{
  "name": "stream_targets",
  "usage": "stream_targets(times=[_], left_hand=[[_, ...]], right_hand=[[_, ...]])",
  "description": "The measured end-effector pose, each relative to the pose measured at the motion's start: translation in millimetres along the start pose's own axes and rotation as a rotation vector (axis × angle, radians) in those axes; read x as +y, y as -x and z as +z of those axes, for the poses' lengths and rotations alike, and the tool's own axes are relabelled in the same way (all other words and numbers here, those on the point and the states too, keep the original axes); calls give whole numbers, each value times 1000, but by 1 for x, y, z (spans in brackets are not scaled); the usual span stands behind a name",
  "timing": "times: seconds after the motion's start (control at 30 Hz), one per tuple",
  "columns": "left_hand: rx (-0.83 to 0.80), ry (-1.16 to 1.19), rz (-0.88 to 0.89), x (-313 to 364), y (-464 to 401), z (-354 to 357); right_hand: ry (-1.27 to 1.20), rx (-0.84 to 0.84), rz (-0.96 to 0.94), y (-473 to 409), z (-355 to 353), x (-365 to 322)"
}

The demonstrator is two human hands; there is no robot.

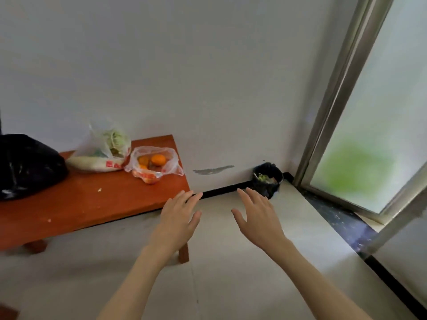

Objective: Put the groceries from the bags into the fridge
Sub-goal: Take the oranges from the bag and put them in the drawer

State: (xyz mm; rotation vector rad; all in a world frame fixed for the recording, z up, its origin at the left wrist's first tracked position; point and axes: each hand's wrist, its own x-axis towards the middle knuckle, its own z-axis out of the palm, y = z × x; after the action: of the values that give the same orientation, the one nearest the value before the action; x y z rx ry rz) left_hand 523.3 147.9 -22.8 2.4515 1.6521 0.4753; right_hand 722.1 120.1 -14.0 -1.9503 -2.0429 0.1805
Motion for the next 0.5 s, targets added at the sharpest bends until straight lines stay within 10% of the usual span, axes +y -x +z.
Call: stream_targets(times=[0.5], left_hand=[[-36, 17, -288, -163, -127, 17]], right_hand=[[-86, -197, -162, -219, 93, -60]])
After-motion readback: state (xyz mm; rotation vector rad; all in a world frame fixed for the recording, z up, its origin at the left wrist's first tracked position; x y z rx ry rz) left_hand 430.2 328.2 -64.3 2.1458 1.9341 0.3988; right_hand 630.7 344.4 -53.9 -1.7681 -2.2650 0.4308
